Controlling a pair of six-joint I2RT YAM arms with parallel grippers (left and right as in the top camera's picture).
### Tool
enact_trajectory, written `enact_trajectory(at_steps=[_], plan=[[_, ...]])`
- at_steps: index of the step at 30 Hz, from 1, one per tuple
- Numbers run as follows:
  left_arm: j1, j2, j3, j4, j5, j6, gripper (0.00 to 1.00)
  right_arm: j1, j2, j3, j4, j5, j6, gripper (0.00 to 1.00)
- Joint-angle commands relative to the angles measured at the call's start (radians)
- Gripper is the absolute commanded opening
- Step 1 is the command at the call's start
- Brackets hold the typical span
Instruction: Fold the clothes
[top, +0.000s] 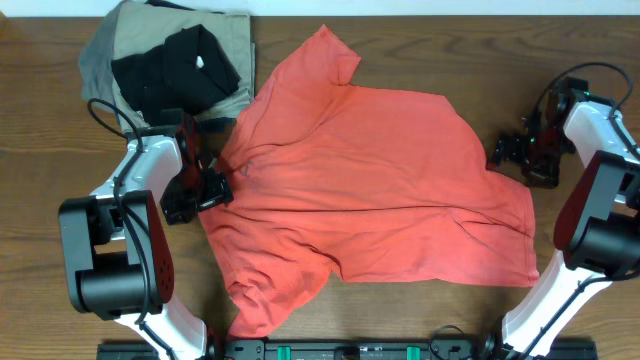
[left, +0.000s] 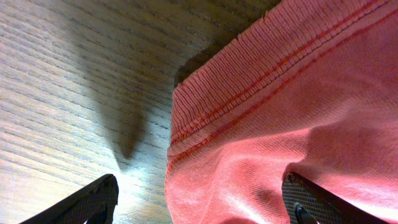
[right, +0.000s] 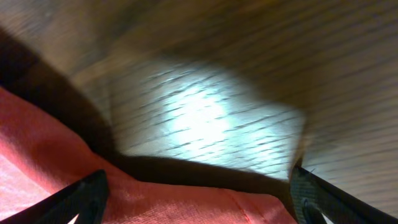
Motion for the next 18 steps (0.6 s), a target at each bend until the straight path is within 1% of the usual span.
enact_trajectory(at_steps=[1, 4, 6, 13, 14, 16, 17, 18], plan=[[0.004, -0.022, -0.008, -0.006, 0.006, -0.002, 0.85, 0.015, 0.02, -0.013, 0.002, -0.129, -0.064, 0.95], [0.004, -0.022, -0.008, -0.006, 0.006, -0.001, 0.85, 0.015, 0.02, -0.013, 0.002, -0.249, -0.14, 0.98], [0.004, -0.022, -0.008, -0.006, 0.006, -0.001, 0.86, 0.015, 0.02, -0.013, -0.004, -0.295, -0.163, 0.99], [0.004, -0.022, -0.008, -0.003, 0.007, -0.002, 0.86, 0.016, 0.02, -0.013, -0.057, -0.29, -0.181, 0.96], [0.004, -0.022, -0.008, -0.002, 0.006, -0.002, 0.86, 0.016, 0.02, -0.014, -0.056, -0.288, -0.18, 0.93], [0.004, -0.022, -0.008, -0.002, 0.006, -0.002, 0.86, 0.017, 0.021, -0.014, -0.053, -0.288, -0.18, 0.85], [0.004, -0.022, -0.008, -0.003, 0.007, -0.002, 0.86, 0.016, 0.02, -0.014, -0.05, -0.287, -0.18, 0.75], [0.004, -0.022, -0.008, -0.003, 0.006, -0.002, 0.86, 0.016, 0.021, -0.014, -0.049, -0.283, -0.179, 0.69]])
